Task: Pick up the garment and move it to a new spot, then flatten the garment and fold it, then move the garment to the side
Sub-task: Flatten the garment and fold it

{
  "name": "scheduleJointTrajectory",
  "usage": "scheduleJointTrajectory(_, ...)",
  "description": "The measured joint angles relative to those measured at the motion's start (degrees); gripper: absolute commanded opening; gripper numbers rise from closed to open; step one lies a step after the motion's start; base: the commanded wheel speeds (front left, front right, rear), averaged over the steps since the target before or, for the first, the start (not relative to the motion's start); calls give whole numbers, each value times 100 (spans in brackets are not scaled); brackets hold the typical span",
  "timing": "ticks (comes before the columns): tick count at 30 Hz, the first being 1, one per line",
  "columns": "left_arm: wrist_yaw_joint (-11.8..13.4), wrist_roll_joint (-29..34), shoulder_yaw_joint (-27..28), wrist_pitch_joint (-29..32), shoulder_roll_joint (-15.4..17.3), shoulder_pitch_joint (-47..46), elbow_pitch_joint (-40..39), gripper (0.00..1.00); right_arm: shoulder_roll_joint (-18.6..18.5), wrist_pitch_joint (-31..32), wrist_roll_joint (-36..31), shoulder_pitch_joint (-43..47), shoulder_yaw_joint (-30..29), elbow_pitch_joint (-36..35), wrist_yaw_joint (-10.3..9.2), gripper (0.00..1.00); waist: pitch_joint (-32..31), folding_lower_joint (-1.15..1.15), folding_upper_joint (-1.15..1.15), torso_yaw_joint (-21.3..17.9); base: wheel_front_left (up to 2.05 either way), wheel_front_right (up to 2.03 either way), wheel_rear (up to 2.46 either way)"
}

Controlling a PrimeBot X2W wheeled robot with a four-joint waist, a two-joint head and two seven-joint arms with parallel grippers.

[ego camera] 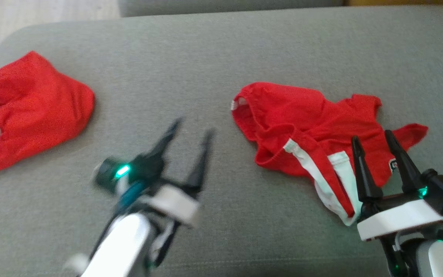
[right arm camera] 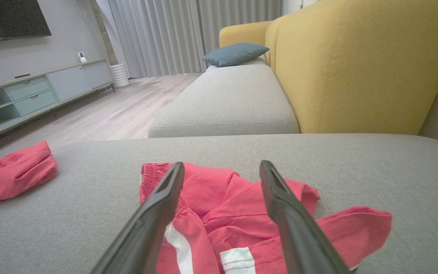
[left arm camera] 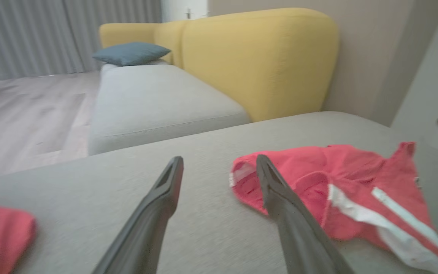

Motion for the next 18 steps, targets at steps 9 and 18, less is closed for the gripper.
scheduleJointTrajectory(9, -825, -222, -789, 568, -579, -1039, 1110, 100, 15, -48, 96, -250, 134, 0, 1, 100, 297, 0, 0, -582, 0, 0, 0)
scheduleJointTrajectory(18, -1106, -850, -942, 969, -700, -1605, 2426, 100, 66, -148, 244, -289, 160, 152, 1, 100, 576, 0, 0, -1178, 0, 0, 0)
